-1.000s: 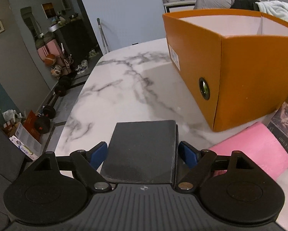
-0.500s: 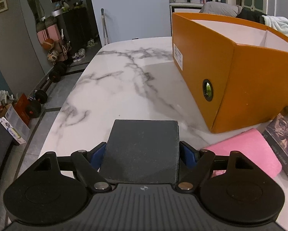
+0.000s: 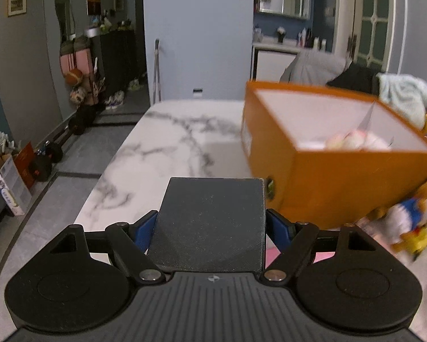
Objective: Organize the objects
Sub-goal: 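Carry the gray box and brown box with both tools over the orange box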
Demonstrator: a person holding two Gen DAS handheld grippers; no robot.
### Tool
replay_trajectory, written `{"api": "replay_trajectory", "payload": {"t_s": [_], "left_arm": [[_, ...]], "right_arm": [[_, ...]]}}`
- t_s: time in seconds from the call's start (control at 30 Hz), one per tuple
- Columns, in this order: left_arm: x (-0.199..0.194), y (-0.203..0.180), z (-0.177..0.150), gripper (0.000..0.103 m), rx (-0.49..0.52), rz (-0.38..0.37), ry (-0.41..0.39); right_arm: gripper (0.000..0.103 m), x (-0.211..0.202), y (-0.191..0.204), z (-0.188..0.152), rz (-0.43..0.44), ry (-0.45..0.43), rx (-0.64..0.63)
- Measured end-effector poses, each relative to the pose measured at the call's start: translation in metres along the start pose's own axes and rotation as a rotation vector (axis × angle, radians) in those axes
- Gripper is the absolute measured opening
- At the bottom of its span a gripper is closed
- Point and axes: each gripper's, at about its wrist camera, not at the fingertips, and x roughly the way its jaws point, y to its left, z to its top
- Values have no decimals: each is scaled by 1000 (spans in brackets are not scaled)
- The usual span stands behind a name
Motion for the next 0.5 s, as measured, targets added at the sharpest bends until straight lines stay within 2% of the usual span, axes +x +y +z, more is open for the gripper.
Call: {"api": "replay_trajectory", "payload": {"t_s": [0.5], "left_arm": [[-40, -37, 11, 93, 14, -116, -95]], "right_arm": [[61, -38, 38, -4, 101, -26, -56]]}}
